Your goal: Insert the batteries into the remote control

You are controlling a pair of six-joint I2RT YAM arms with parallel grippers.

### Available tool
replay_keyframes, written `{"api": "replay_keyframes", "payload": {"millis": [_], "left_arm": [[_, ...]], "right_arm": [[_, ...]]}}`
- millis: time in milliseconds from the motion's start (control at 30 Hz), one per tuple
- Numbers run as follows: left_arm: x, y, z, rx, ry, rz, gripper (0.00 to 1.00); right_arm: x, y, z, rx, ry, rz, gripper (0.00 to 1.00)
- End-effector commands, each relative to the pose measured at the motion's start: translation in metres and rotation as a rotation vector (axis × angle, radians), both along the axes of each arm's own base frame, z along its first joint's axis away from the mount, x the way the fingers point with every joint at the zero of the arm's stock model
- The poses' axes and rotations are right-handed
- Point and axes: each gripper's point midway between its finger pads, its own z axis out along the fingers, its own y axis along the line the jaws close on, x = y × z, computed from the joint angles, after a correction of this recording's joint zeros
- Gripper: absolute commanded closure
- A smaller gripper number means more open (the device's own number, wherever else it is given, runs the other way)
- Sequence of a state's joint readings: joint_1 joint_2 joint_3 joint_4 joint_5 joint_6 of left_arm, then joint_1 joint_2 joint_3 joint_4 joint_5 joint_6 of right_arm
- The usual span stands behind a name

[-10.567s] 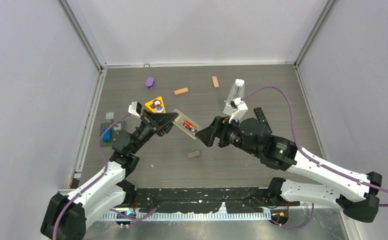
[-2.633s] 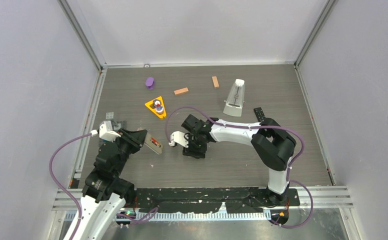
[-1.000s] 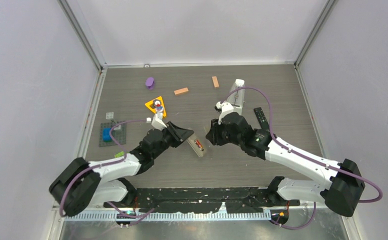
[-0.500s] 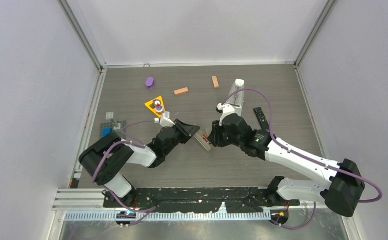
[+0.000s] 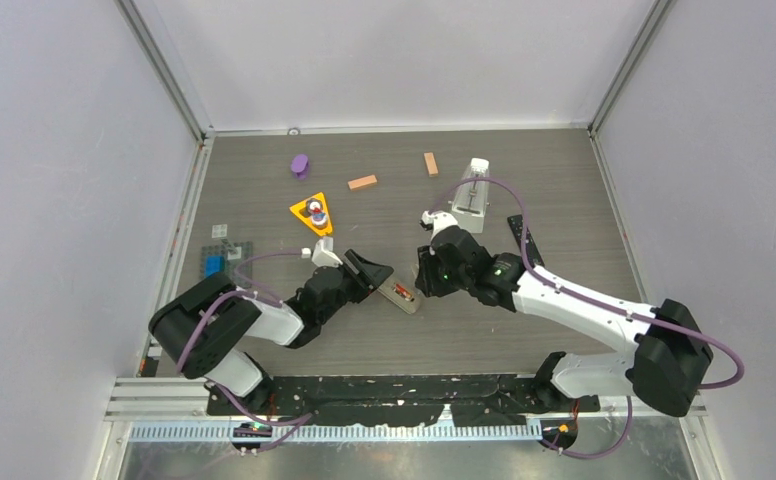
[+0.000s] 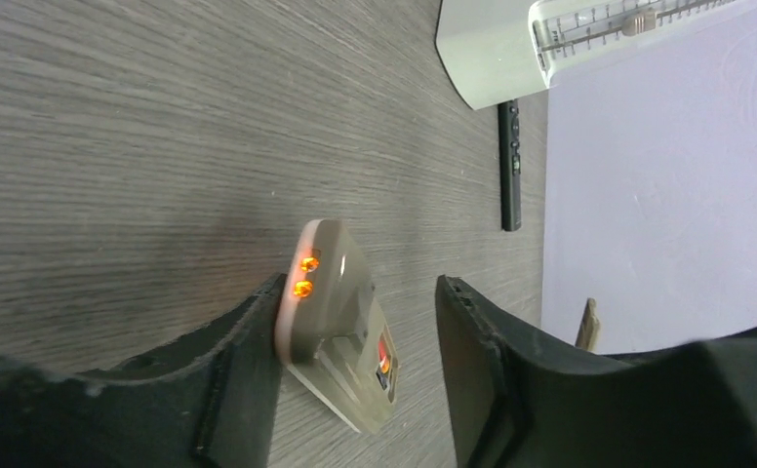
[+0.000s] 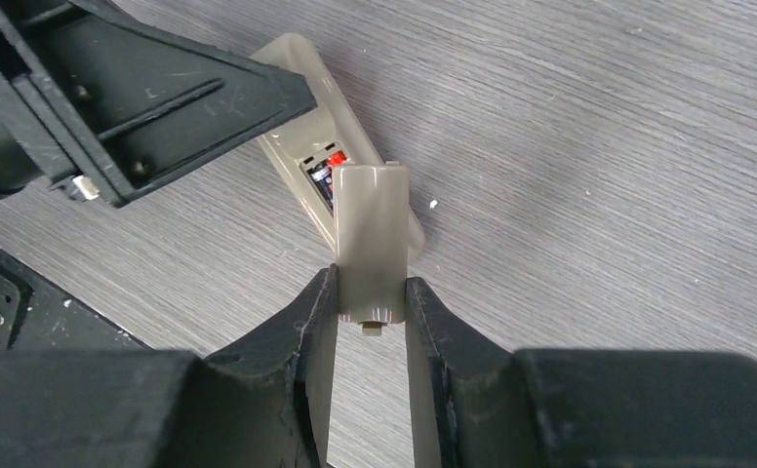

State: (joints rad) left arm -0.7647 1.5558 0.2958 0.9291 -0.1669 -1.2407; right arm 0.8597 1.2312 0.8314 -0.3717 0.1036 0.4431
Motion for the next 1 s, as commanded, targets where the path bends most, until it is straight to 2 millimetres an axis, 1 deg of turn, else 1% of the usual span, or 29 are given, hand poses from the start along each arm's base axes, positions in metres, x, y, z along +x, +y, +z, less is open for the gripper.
{"api": "replay_keyframes", "payload": {"millis": [0,100,133,167,300,467,533,667,733,800,833,867,967], "left_arm": [[-0.005,0.009,0.002,0.048,-0.012,-0.003,0.37],[-0.009,0.02,-0.005,0.123,0.043,0.015,0.3],[-0.014,0.028,-0.015,0.189,0.092,0.021,0.28],[-0.014,0.032,-0.013,0.225,0.109,0.028,0.27],[-0.023,0.055,-0.014,0.366,0.172,0.055,0.22],[-0.033,0.076,-0.016,0.44,0.209,0.058,0.19],[-0.033,0.083,-0.016,0.439,0.217,0.058,0.19],[-0.03,0.095,-0.013,0.356,0.24,0.057,0.22],[-0.026,0.101,-0.009,0.319,0.235,0.069,0.22],[-0.024,0.105,-0.004,0.296,0.229,0.068,0.23],[-0.023,0.107,-0.002,0.291,0.225,0.065,0.23],[-0.023,0.108,0.001,0.285,0.22,0.066,0.23],[-0.024,0.112,0.003,0.282,0.209,0.064,0.23]], "right_arm": [[0.005,0.016,0.009,0.006,-0.012,0.084,0.77],[0.0,0.023,-0.003,-0.048,0.039,0.173,0.78],[0.0,0.024,-0.003,-0.068,0.042,0.197,0.78],[0.001,0.024,-0.008,-0.092,0.047,0.217,0.78],[0.004,0.027,-0.01,-0.133,0.043,0.267,0.78],[-0.001,0.032,-0.019,-0.203,0.097,0.381,0.78],[-0.003,0.03,-0.024,-0.256,0.116,0.421,0.77],[-0.005,0.03,-0.032,-0.371,0.143,0.526,0.77],[-0.002,0.03,-0.034,-0.433,0.153,0.562,0.76],[0.002,0.031,-0.036,-0.488,0.168,0.576,0.76],[0.002,0.029,-0.035,-0.514,0.179,0.581,0.76],[0.002,0.028,-0.041,-0.538,0.193,0.595,0.76],[-0.001,0.031,-0.043,-0.583,0.219,0.629,0.75]]}}
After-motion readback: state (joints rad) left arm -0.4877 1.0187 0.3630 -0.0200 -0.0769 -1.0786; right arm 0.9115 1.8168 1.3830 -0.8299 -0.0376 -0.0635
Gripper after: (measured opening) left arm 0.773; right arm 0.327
